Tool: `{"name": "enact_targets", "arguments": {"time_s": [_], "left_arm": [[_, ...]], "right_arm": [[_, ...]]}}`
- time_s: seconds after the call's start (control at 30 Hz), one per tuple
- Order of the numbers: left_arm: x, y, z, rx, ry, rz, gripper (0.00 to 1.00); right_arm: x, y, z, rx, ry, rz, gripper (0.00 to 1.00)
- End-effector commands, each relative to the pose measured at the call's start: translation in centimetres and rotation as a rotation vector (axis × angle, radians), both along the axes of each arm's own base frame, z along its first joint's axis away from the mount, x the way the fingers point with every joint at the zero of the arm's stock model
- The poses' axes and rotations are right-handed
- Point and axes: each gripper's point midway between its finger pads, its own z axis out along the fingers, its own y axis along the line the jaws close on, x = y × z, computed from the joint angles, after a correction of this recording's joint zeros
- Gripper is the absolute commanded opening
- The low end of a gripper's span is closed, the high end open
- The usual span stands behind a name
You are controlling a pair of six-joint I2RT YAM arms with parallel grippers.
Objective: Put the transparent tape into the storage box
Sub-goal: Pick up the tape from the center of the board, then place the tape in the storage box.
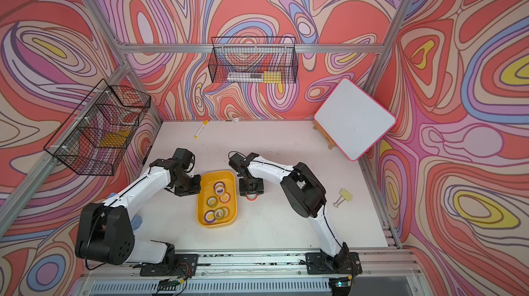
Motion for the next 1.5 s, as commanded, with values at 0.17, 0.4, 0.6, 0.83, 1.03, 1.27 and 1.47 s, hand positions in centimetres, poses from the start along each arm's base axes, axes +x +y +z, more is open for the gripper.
{"name": "enact_targets", "arguments": {"time_s": [0.17,0.4,0.6,0.83,1.03,1.27,1.47], "left_arm": [[-0.7,0.3,-0.1,0.023,0.04,-0.015,0.1],[-0.7,0.3,-0.1,0.021,0.039,-0.015,0.1],[-0.7,0.2,0.0,0.019,0.035,-0.014,0.1],[-0.7,0.3,0.0,0.025,0.034,-0.011,0.1],[-0.7,0.3,0.0,0.023,0.032,-0.012,0.11],[-0.7,0.2,0.1,0.02,0.033,-0.012,0.11],[-0.6,0.2,0.0,0.02,0.033,-0.013,0.11]], "right_arm": [[0.1,-1.2,1.5,-0.022,-0.027,-0.017,0.56],[0.8,-1.4,5.7,-0.003,-0.099,-0.023,0.56],[1.6,0.5,10.4,0.042,-0.187,0.002,0.56],[1.3,5.5,12.5,0.082,-0.231,0.092,0.56],[0.6,9.1,12.9,0.131,-0.245,0.139,0.56],[-1.2,11.9,11.2,0.15,-0.204,0.186,0.56],[-2.3,12.6,9.5,0.154,-0.167,0.194,0.57]]}}
